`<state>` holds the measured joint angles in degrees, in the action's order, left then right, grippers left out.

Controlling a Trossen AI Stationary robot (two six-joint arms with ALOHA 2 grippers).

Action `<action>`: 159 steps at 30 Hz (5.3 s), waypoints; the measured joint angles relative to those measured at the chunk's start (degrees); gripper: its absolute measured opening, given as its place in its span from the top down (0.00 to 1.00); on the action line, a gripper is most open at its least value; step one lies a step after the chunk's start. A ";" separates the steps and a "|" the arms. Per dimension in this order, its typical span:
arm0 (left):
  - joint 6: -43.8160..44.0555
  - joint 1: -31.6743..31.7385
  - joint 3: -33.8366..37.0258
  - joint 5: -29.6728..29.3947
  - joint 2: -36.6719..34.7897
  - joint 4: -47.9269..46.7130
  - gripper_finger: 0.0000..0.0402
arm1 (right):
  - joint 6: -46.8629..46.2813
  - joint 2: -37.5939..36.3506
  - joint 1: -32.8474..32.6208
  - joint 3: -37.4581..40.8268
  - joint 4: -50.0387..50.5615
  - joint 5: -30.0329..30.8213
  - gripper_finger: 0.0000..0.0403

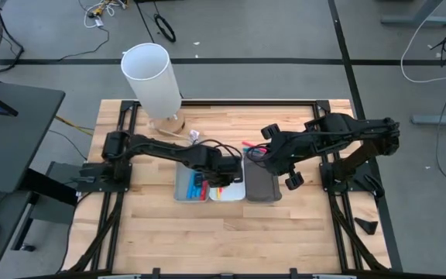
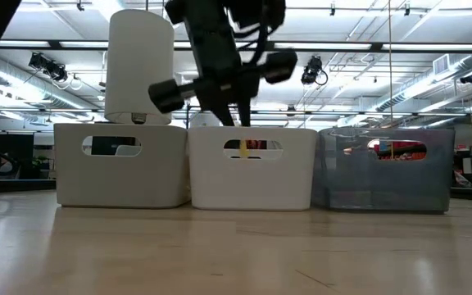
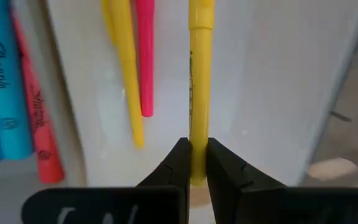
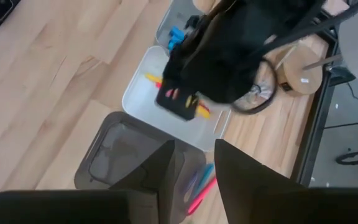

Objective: Pick & Place Markers
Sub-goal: Put the yellow pen into the white bin, then put the big pink pen into the white bin

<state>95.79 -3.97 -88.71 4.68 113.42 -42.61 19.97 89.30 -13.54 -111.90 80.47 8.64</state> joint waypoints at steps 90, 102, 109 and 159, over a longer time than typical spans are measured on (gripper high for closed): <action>-81.98 2.25 40.89 -4.29 -68.47 31.79 0.42 | -32.24 0.39 15.25 17.05 -16.32 -6.34 0.64; -79.93 2.21 42.75 -4.61 -73.38 30.88 0.42 | -26.53 4.50 28.49 17.05 -15.72 -11.28 0.47; -79.88 2.23 42.75 -4.72 -72.66 30.85 0.42 | -20.70 5.33 34.00 17.05 -15.89 -11.26 0.48; -78.38 2.25 42.73 -7.49 -69.17 30.75 0.42 | -17.94 33.74 39.22 17.03 -14.65 -11.13 0.48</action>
<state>17.41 -1.72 -45.98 -2.81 44.25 -11.86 2.02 123.04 25.67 -94.87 65.82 -2.48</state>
